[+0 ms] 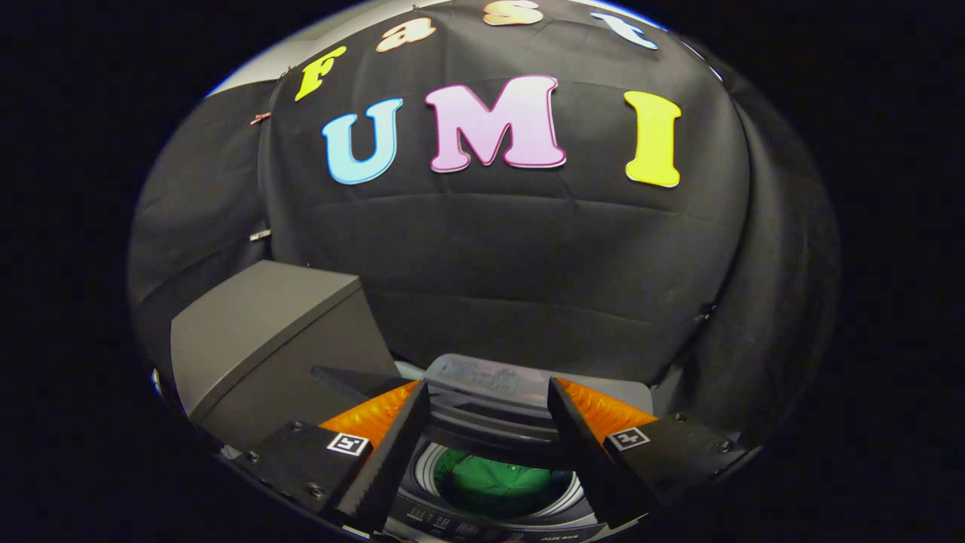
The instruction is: Put the clothes into the washing machine and then close the washing machine lid.
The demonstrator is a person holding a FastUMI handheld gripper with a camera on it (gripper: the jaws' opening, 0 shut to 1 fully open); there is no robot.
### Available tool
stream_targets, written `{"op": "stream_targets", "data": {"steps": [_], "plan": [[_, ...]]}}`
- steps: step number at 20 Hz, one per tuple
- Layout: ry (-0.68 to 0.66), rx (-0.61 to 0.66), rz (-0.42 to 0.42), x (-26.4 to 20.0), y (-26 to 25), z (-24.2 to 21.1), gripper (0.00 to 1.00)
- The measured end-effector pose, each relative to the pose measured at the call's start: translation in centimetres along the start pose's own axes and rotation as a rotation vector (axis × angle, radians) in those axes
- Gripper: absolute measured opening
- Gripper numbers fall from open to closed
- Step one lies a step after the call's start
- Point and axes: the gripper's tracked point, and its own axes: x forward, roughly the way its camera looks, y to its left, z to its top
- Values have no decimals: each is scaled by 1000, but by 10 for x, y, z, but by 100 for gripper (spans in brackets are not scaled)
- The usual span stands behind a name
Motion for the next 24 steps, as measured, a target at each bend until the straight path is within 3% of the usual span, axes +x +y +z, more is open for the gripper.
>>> {"op": "stream_targets", "data": {"steps": [12,24], "plan": [[-152,41,-47,-19,24,57,98],[-508,9,-117,-104,101,163,99]]}}
